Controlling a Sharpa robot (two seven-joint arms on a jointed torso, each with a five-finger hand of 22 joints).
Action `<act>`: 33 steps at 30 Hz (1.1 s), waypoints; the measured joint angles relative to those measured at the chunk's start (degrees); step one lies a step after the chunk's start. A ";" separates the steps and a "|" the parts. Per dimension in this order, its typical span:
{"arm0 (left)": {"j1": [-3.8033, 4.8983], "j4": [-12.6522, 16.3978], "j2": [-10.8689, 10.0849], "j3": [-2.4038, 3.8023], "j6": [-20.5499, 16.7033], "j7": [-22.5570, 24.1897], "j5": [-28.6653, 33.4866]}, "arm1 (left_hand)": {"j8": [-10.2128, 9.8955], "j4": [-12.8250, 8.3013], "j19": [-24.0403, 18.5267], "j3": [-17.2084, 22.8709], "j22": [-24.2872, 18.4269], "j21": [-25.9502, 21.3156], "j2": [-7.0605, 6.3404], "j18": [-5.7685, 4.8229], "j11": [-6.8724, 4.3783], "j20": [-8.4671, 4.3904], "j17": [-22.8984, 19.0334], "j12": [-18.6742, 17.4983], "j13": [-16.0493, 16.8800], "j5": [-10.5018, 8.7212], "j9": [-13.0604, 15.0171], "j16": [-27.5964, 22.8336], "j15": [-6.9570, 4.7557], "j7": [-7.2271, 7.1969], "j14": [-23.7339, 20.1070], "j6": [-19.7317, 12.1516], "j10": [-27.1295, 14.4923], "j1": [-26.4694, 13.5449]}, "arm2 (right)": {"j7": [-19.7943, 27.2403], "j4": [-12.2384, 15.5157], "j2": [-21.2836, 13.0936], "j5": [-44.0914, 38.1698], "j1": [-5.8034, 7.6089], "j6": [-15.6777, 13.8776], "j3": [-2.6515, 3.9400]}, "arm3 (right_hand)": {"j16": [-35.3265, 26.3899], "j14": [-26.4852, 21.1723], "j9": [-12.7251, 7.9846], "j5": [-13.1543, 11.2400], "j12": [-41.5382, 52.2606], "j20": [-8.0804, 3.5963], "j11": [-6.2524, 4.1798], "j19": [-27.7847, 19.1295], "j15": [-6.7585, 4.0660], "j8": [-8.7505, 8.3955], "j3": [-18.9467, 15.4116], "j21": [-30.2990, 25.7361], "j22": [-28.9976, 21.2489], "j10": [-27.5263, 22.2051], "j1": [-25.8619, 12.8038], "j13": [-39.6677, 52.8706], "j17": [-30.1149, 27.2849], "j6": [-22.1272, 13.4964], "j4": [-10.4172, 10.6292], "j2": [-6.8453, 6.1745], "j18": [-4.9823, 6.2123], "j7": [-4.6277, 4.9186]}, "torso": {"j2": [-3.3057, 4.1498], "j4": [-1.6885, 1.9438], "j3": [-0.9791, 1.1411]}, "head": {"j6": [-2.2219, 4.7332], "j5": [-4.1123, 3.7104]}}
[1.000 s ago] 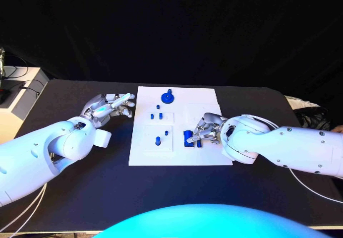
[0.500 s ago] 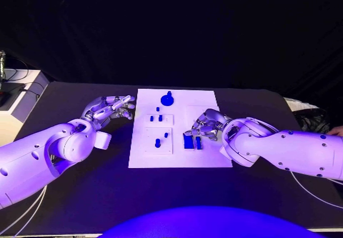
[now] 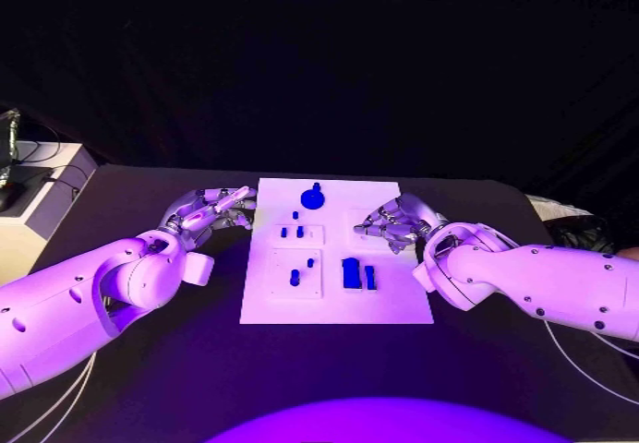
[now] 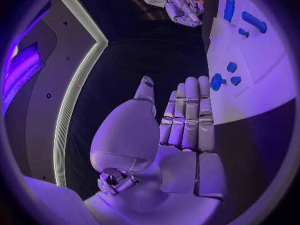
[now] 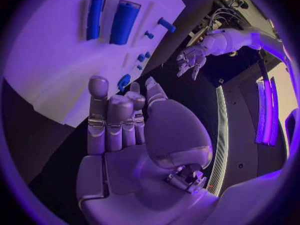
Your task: Assemble the parts on the task board
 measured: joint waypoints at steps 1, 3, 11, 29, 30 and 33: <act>0.00 -0.16 0.17 0.00 -0.19 0.01 0.10 | 0.00 -0.08 -0.52 0.08 -0.81 -0.90 0.00 -0.52 0.13 0.26 -0.70 -0.56 -0.02 0.00 0.00 -1.12 0.26 0.08 -0.63 -0.08 -0.13 0.00 | 1.64 -0.89 0.30 1.64 0.09 -0.19 0.04 | -1.82 -0.08 -0.47 0.40 -2.80 0.19 0.26 -0.53 0.08 -0.61 0.03 -1.97 -0.91 -1.09 0.83 -1.95 -1.12 -0.42 -0.59 0.21 0.00 0.33 | -0.13 -0.06 -0.03 | 0.22 0.10; 0.00 -0.66 0.65 0.00 -0.78 0.22 0.31 | 0.00 -0.62 -1.33 0.31 -5.14 -4.52 0.29 -0.52 0.54 0.88 -3.63 -3.02 -0.06 0.00 0.00 -5.44 0.90 0.23 -1.22 0.08 -0.11 0.29 | 5.76 -3.45 1.23 6.13 0.28 -0.35 0.17 | -6.58 -1.31 -1.93 1.11 -6.80 0.95 0.93 -2.08 0.77 -1.50 0.25 -5.63 -3.45 -3.34 2.63 -5.91 -3.53 -1.76 -2.03 0.71 0.01 1.12 | -0.48 -0.22 -0.03 | 0.86 0.32; 0.00 -2.13 2.58 0.03 -4.33 3.62 0.95 | -0.34 -3.28 -8.74 3.19 -28.52 -6.92 2.52 -0.52 1.48 5.42 -14.33 -18.21 -0.33 0.00 -0.05 -40.55 3.24 -0.45 5.64 2.43 6.47 4.24 | 20.89 -12.81 4.97 26.07 0.49 1.71 1.15 | -28.81 -8.41 -18.75 -0.92 -26.23 5.07 4.19 -11.62 5.04 -1.89 2.96 -17.32 -17.26 -5.98 7.23 -36.34 -14.47 -5.36 -7.87 1.96 -1.08 3.95 | -1.64 -0.55 0.10 | 3.81 0.77; 1.25 -1.80 3.56 -2.54 -8.68 6.02 2.63 | -3.37 -6.21 -52.13 9.55 -63.39 -9.97 0.04 -4.08 -4.09 -1.04 -19.35 -21.53 -3.21 -6.81 -3.04 -49.52 -1.44 -6.75 -46.14 -45.64 -42.82 -28.39 | 29.82 -14.30 7.20 38.22 -0.67 4.47 3.27 | -57.72 -51.47 -33.25 -12.65 -39.96 6.80 2.91 -65.75 6.13 -4.85 5.45 -20.44 -65.88 -47.04 -30.81 -67.38 -39.12 -48.48 -2.49 -0.68 -2.22 -1.44 | -3.11 -1.92 1.25 | 7.46 2.08; 1.69 -1.13 3.56 -3.21 -9.59 6.16 2.92 | -3.37 -6.32 -53.43 9.66 -63.79 -10.01 -0.03 -4.60 -4.34 -1.39 -19.43 -21.61 -3.30 -7.03 -3.13 -49.65 -1.70 -6.95 -47.65 -47.06 -45.10 -34.35 | 30.14 -13.04 7.21 39.10 -0.92 3.97 3.74 | -57.72 -55.68 -33.39 -13.01 -40.05 6.70 2.75 -67.32 6.02 -4.89 5.43 -20.52 -67.06 -50.90 -36.37 -67.46 -39.46 -51.10 -2.19 -0.81 -2.22 -1.63 | -3.27 -2.27 1.48 | 7.98 2.37; 3.02 0.88 3.61 -5.19 -12.56 6.75 3.88 | -3.66 -6.29 -56.65 9.95 -64.83 -10.14 -0.21 -4.99 -4.95 -2.21 -19.69 -21.61 -3.51 -7.45 -3.37 -49.75 -2.36 -7.46 -51.34 -50.58 -50.80 -50.88 | 31.34 -9.76 7.26 41.93 -1.58 2.35 4.86 | -58.16 -65.60 -33.76 -13.89 -40.19 6.45 2.38 -70.97 5.72 -5.13 5.41 -20.64 -69.80 -59.99 -49.77 -67.68 -40.24 -57.23 -1.75 -1.08 -2.21 -2.13 | -3.86 -3.42 2.26 | 9.61 3.26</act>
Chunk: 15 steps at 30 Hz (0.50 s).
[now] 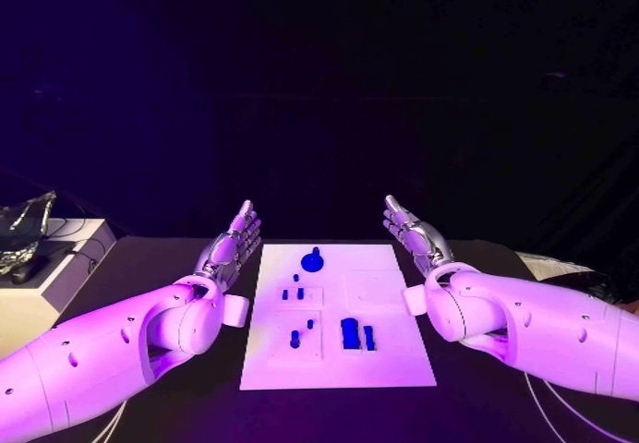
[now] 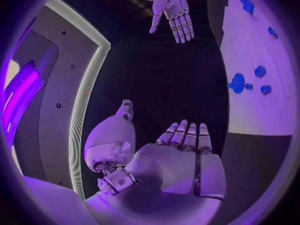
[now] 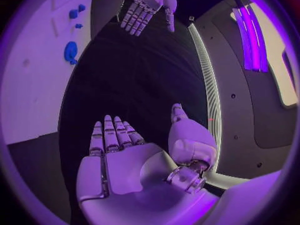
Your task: Assemble the parts on the task board
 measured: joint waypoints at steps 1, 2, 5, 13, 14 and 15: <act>0.46 0.70 0.03 -0.67 -1.11 0.24 0.34 | 0.00 -0.12 -0.72 0.12 -0.22 -0.14 -0.01 0.00 -0.13 -0.15 -0.05 -0.10 -0.04 -0.19 -0.03 0.00 -0.13 -0.12 -0.78 -0.69 -1.14 -3.46 | 0.45 0.91 0.00 0.97 -0.22 -0.57 0.32 | 0.00 -2.03 -0.07 -0.18 -0.15 -0.04 -0.09 -0.73 -0.05 -0.09 -0.03 -0.14 -0.57 -1.87 -2.76 -0.04 -0.17 -1.26 0.22 -0.05 -0.01 -0.11 | -0.19 -0.35 0.25 | 0.51 0.28; 0.93 1.43 0.07 -1.33 -2.30 0.52 0.74 | 0.00 -0.15 -1.31 0.15 -0.40 -0.14 -0.04 0.00 -0.27 -0.30 -0.08 -0.25 -0.08 -0.31 -0.07 0.00 -0.24 -0.24 -1.49 -1.36 -2.20 -6.64 | 0.94 1.79 0.01 1.97 -0.41 -1.16 0.60 | -0.02 -3.77 -0.13 -0.19 -0.16 -0.09 -0.15 -1.38 -0.10 -0.09 -0.05 -0.15 -1.05 -3.45 -5.15 -0.07 -0.29 -2.33 0.24 -0.11 0.00 -0.19 | -0.42 -0.81 0.57 | 1.12 0.62; 2.27 3.58 0.15 -3.22 -6.56 1.56 2.22 | 0.00 0.01 -2.71 0.31 -0.82 -0.14 -0.12 0.00 -0.49 -0.73 -0.17 -0.28 -0.16 -0.31 -0.12 -0.23 -0.51 -0.45 -3.05 -2.95 -4.63 -14.02 | 2.54 4.05 0.04 5.13 -0.85 -2.99 1.31 | -0.34 -8.15 -0.30 -0.51 -0.16 -0.22 -0.30 -2.98 -0.22 -0.09 -0.06 -0.16 -2.25 -7.43 -11.15 -0.15 -0.66 -4.99 0.40 -0.26 -0.82 -0.44 | -0.83 -1.68 1.15 | 2.15 1.23; 4.09 6.64 0.17 -5.99 -15.92 4.07 5.64 | -0.25 -0.15 -3.97 0.47 -1.29 -0.36 -0.20 0.01 -0.89 -0.97 -0.27 -0.28 -0.26 -0.57 -0.23 -0.23 -0.72 -0.71 -4.46 -4.34 -7.06 -22.05 | 5.14 5.74 0.05 10.14 -1.20 -6.01 1.78 | -0.35 -12.71 -0.44 -0.77 -0.39 -0.25 -0.60 -4.37 -0.34 -0.09 -0.04 -0.23 -3.52 -11.55 -17.43 -0.23 -0.96 -7.73 0.56 -0.30 -0.91 -0.67 | -1.36 -2.75 1.86 | 3.13 1.73; 4.17 6.83 0.17 -6.14 -16.76 4.31 5.95 | -0.26 -0.15 -4.12 0.47 -1.31 -0.36 -0.22 0.01 -0.89 -1.13 -0.27 -0.28 -0.26 -0.57 -0.23 -0.23 -0.84 -0.68 -4.58 -4.38 -7.06 -22.49 | 5.31 5.75 0.05 10.43 -1.20 -6.22 1.78 | -0.56 -13.83 -0.46 -1.00 -0.39 -0.32 -0.58 -4.95 -0.41 -0.30 -0.10 -0.39 -3.75 -12.61 -19.02 -0.24 -1.01 -8.42 0.81 -0.40 -0.90 -0.72 | -1.40 -2.81 1.90 | 3.14 1.74; 4.23 6.96 0.17 -6.23 -17.42 4.51 6.22 | -0.26 -0.15 -4.29 0.47 -1.35 -0.36 -0.18 0.01 -0.78 -1.15 -0.28 -0.28 -0.27 -0.67 -0.23 -0.23 -0.91 -0.71 -4.90 -4.61 -7.57 -23.29 | 5.46 5.75 0.04 10.68 -1.20 -6.40 1.78 | -0.58 -14.16 -0.47 -1.09 -0.39 -0.35 -0.62 -5.07 -0.46 -0.31 -0.04 -0.39 -3.82 -12.92 -19.50 -0.25 -1.06 -8.70 0.88 -0.48 -0.90 -0.76 | -1.40 -2.85 1.93 | 3.15 1.74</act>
